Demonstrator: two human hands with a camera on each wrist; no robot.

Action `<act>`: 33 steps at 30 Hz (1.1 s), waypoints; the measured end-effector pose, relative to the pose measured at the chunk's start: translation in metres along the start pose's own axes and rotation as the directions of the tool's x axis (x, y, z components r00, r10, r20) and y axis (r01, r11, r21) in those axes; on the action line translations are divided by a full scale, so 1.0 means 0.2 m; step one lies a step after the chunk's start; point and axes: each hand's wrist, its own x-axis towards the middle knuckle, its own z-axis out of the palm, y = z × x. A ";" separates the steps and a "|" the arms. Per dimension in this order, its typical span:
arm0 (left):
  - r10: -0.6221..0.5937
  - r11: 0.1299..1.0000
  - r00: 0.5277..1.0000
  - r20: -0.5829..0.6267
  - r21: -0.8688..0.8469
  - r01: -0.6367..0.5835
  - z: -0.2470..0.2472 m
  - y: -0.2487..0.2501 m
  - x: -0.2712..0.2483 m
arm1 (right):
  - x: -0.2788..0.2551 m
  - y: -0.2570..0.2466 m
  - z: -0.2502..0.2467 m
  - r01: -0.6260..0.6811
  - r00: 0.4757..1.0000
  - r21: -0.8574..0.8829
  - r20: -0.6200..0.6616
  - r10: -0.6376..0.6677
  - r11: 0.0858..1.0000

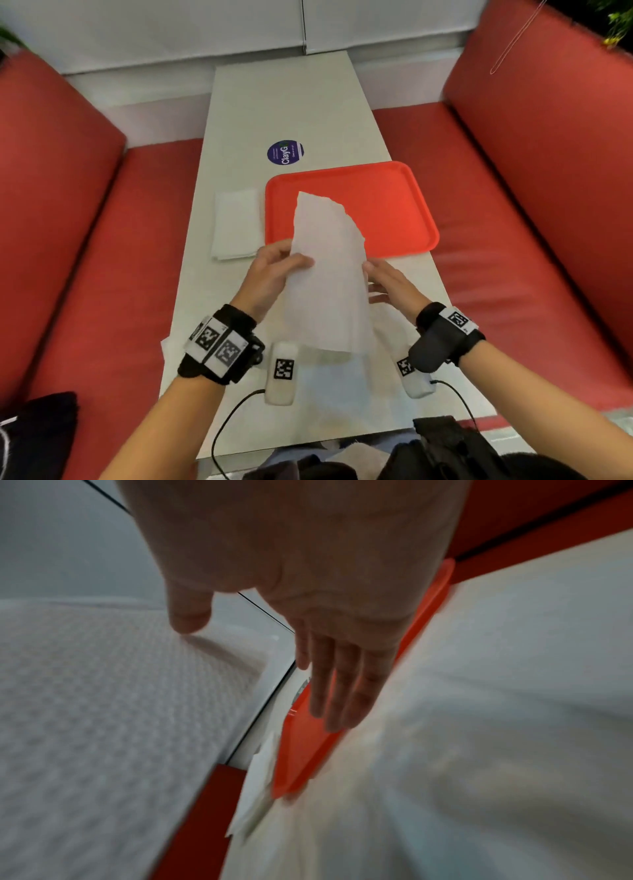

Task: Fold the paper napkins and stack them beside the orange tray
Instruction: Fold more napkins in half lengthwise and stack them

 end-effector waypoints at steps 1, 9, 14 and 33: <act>-0.006 1.000 0.999 -0.044 0.001 0.006 -0.06 0.00 -0.01 | 0.00 -0.05 0.03 0.027 1.000 0.038 0.005 -0.027 0.999; -0.110 0.968 0.977 -0.185 0.204 0.148 -0.43 -0.18 -0.03 | 0.09 -0.19 0.17 0.058 0.998 0.027 -0.021 -0.058 0.998; -0.146 0.899 0.966 -0.214 0.378 0.220 -0.52 -0.28 0.00 | 0.19 -0.19 0.22 0.082 0.994 -0.172 -0.055 -0.093 0.982; 0.019 0.986 0.986 -0.165 -0.158 -0.046 -0.26 -0.14 0.00 | 0.09 -0.50 0.52 0.314 0.949 0.081 0.000 -0.315 0.946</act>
